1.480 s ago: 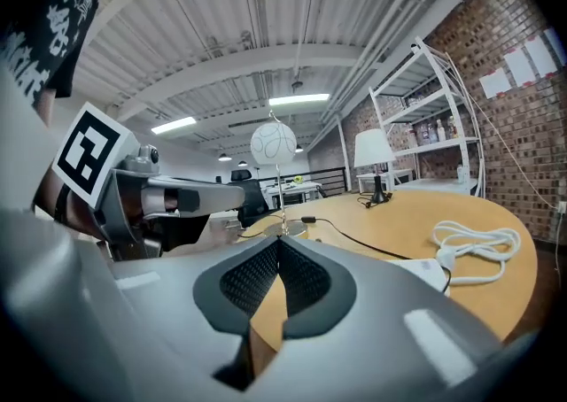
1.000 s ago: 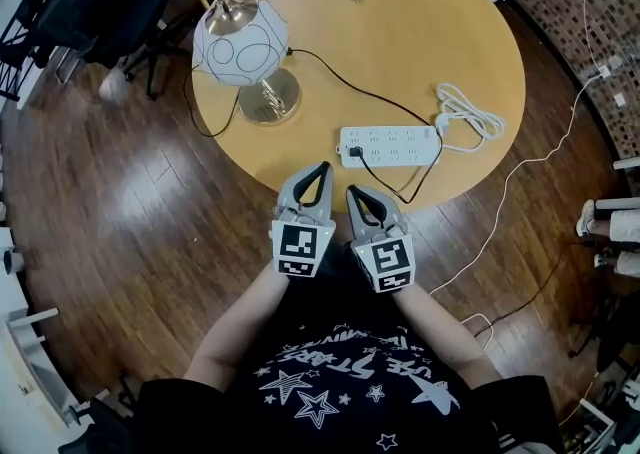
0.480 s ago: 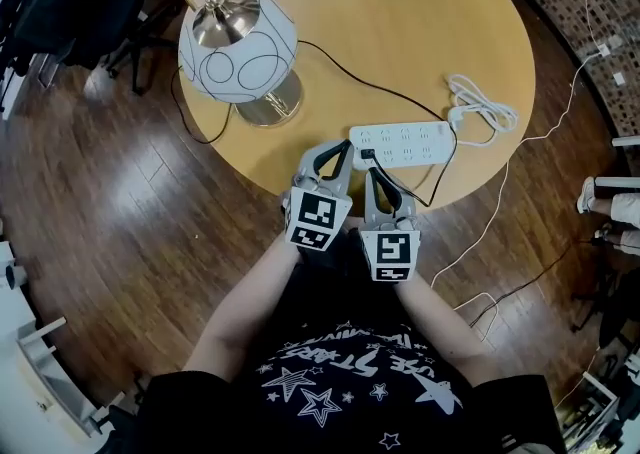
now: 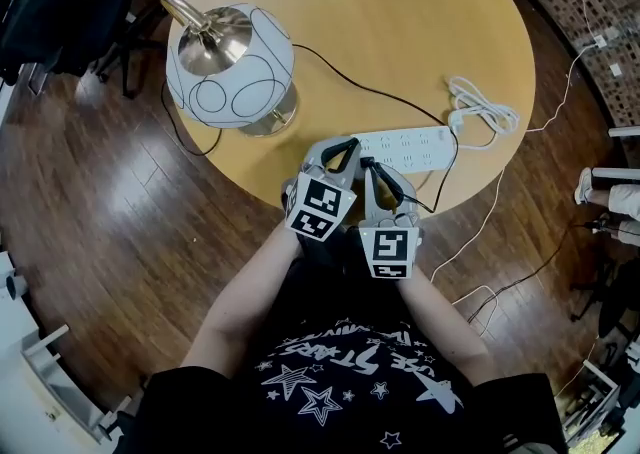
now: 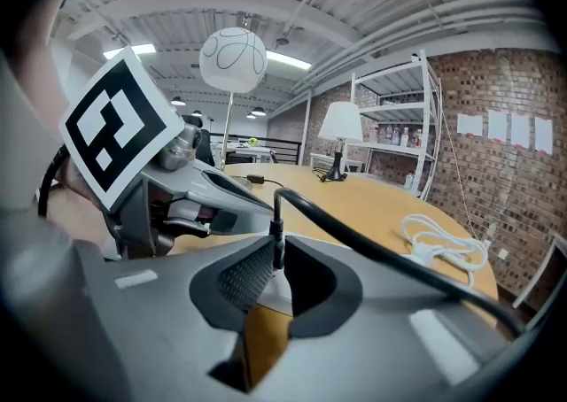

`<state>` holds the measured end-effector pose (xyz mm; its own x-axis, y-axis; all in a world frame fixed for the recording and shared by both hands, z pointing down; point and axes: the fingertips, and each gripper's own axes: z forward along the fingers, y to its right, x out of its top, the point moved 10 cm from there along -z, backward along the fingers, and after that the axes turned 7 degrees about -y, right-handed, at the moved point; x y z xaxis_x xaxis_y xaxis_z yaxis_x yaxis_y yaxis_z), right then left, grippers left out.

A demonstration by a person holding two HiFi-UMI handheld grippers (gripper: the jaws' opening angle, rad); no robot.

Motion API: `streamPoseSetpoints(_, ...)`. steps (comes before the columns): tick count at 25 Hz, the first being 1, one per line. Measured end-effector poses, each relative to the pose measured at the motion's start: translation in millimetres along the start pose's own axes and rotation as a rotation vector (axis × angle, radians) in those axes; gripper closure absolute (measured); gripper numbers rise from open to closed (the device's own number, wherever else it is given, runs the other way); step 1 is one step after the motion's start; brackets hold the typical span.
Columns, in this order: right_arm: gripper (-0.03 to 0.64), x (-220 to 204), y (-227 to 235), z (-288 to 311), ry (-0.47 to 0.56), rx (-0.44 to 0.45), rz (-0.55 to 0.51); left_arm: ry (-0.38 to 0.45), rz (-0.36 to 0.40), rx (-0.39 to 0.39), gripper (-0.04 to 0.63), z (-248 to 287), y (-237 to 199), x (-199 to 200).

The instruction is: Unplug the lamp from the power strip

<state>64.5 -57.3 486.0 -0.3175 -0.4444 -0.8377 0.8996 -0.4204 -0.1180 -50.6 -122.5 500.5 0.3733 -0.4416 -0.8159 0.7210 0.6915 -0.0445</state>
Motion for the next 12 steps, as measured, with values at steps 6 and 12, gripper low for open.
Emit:
streamPoseSetpoints(6,0.518,2.6,8.5,4.2,0.005,0.023,-0.038,-0.042,0.031,-0.07,0.591,10.2,1.8,1.1)
streamPoseSetpoints(12,0.403,1.5,15.0,8.4,-0.007,0.114,-0.082,-0.085,0.031,-0.082,0.591,16.1,-6.8,7.7)
